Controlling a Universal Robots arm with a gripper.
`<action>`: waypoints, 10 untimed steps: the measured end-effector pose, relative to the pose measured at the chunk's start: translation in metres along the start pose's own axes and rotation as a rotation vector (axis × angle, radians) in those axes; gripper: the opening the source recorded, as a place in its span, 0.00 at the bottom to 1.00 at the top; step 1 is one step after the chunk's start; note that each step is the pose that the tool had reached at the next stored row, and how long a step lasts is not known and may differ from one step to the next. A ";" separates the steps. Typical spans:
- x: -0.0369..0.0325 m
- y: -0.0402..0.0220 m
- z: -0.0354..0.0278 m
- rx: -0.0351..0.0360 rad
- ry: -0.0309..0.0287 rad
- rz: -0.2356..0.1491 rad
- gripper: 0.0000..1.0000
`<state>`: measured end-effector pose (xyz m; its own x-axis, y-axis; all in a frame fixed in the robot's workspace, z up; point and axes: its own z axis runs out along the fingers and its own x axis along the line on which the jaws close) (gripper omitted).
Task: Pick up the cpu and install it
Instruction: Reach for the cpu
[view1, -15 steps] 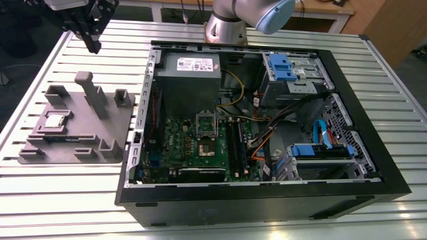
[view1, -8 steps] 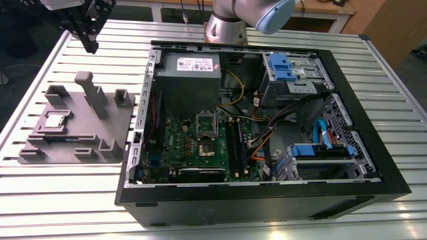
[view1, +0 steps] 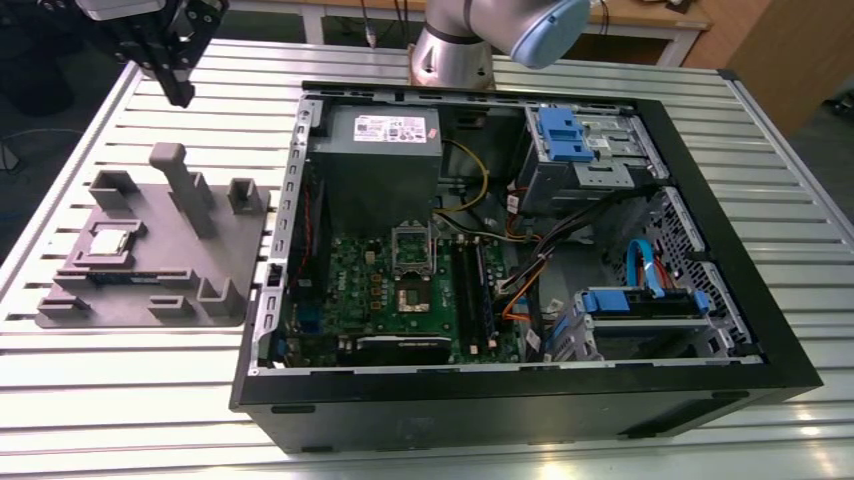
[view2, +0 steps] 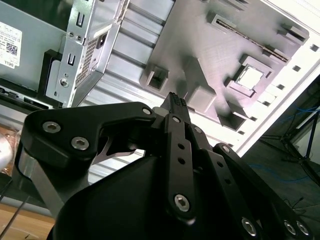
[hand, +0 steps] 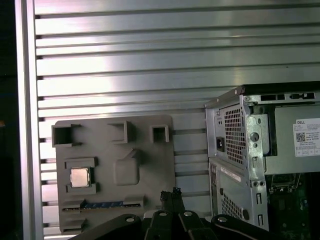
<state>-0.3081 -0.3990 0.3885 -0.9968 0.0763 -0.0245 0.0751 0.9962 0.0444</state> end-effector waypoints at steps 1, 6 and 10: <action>0.0003 0.0000 0.0000 0.0000 0.0000 0.000 0.11; 0.0020 -0.0001 0.0001 0.0000 0.0000 0.000 0.11; 0.0037 -0.0003 0.0001 0.0000 0.0000 0.000 0.11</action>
<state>-0.3118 -0.3989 0.3883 -0.9968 0.0763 -0.0245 0.0752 0.9962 0.0444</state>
